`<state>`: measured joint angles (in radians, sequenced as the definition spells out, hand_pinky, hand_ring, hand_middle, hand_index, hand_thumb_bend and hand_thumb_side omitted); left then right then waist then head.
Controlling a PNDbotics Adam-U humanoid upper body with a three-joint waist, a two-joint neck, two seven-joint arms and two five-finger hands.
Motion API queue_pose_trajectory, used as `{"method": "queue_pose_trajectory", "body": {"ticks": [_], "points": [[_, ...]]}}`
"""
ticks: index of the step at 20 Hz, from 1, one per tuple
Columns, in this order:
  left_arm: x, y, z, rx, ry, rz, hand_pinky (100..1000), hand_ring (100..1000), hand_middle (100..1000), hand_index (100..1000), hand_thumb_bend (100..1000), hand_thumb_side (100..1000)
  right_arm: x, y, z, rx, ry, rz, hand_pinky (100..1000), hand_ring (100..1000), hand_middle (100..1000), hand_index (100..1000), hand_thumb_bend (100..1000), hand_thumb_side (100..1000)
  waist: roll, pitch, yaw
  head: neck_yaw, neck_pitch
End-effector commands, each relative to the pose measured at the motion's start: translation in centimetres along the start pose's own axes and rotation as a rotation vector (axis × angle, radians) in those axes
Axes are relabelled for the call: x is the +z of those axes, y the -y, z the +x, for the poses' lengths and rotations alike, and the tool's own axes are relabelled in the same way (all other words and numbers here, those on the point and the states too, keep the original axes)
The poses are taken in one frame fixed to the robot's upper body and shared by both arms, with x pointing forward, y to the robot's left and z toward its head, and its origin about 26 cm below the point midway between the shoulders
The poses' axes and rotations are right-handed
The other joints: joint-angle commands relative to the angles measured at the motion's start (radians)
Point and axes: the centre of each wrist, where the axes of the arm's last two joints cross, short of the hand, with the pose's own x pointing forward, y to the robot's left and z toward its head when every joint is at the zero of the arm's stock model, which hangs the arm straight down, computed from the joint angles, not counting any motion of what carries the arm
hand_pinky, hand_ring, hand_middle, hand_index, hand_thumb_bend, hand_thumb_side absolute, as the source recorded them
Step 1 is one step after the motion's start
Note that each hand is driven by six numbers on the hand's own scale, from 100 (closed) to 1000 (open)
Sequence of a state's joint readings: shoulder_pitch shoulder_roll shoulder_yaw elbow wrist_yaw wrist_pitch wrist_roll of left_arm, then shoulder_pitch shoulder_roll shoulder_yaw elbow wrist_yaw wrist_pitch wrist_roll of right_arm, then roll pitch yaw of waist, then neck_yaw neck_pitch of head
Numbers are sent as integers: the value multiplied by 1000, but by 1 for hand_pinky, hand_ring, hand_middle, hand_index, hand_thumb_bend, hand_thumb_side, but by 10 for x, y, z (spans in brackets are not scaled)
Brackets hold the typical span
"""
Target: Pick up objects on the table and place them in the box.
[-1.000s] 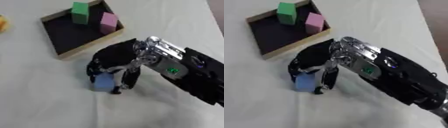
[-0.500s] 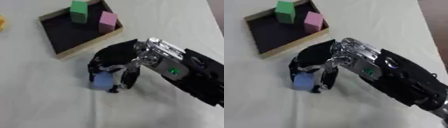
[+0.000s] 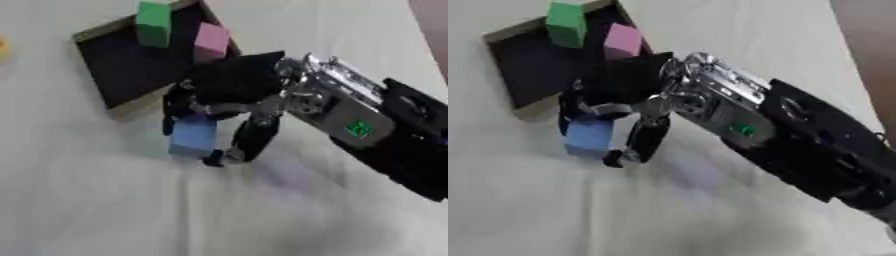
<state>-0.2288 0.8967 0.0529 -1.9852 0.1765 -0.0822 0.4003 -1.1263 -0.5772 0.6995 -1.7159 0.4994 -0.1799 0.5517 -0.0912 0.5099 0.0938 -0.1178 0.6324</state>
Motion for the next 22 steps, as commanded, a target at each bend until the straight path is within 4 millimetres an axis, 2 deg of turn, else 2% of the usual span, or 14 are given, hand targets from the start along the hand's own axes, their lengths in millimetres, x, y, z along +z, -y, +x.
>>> {"method": "queue_pose_trajectory", "body": {"ticks": [1, 7, 15, 22], "points": [[-4, -4, 7, -15, 33, -11, 744, 812, 791, 853, 244, 806, 13, 28, -4, 15, -52, -80, 880, 753, 721, 720, 221, 125, 2, -39, 2, -8, 0], [-9, -4, 10, -12, 53, -16, 743, 812, 790, 852, 247, 800, 15, 49, -26, -8, -177, -177, 885, 767, 737, 732, 194, 124, -15, -37, 23, -43, -3], [-18, -3, 17, -1, 98, -24, 743, 812, 790, 852, 247, 798, 8, 51, -65, -24, -306, -272, 891, 780, 750, 741, 187, 103, -42, -19, 74, -87, -26], [-26, -2, 23, 15, 137, -30, 742, 812, 789, 852, 247, 798, -4, 43, -86, -10, -366, -315, 897, 800, 769, 758, 172, 100, -67, 5, 127, -125, -47]]}}
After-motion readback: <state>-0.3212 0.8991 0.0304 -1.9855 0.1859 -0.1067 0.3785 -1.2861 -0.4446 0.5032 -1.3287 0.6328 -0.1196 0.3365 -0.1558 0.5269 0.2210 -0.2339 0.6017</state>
